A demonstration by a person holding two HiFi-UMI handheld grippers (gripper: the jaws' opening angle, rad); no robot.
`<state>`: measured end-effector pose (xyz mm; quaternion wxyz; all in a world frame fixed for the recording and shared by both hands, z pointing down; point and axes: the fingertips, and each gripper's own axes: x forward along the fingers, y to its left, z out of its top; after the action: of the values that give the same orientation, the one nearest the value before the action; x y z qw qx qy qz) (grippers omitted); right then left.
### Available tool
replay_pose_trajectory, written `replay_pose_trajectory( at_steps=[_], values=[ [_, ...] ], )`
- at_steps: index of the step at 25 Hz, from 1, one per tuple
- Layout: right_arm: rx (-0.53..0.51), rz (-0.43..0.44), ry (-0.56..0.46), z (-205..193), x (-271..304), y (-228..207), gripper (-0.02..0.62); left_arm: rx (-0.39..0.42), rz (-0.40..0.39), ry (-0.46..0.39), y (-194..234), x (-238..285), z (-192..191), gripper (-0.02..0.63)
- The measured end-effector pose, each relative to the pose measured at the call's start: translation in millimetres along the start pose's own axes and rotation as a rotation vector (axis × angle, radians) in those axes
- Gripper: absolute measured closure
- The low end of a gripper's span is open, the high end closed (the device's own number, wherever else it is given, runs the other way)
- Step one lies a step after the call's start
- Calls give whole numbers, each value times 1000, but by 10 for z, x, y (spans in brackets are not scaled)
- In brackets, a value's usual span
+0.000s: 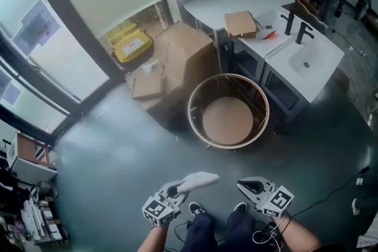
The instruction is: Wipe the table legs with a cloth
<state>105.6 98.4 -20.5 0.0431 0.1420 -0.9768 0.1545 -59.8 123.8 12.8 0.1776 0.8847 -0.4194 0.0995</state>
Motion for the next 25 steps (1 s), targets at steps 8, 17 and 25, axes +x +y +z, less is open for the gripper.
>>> replay_pose_trajectory(
  at_steps=[8,17,25],
  values=[
    [-110,-153,-141,1057,58,753,589,80,-93,-171,-151,-1113,971,568],
    [-37,-370,-230,1250,364,1791,589,64,-241,-215,345,-2244,1010,568],
    [-67,-420,-75,954,570,2106,588,9,-257,-180,579,-2345,547,568]
  ],
)
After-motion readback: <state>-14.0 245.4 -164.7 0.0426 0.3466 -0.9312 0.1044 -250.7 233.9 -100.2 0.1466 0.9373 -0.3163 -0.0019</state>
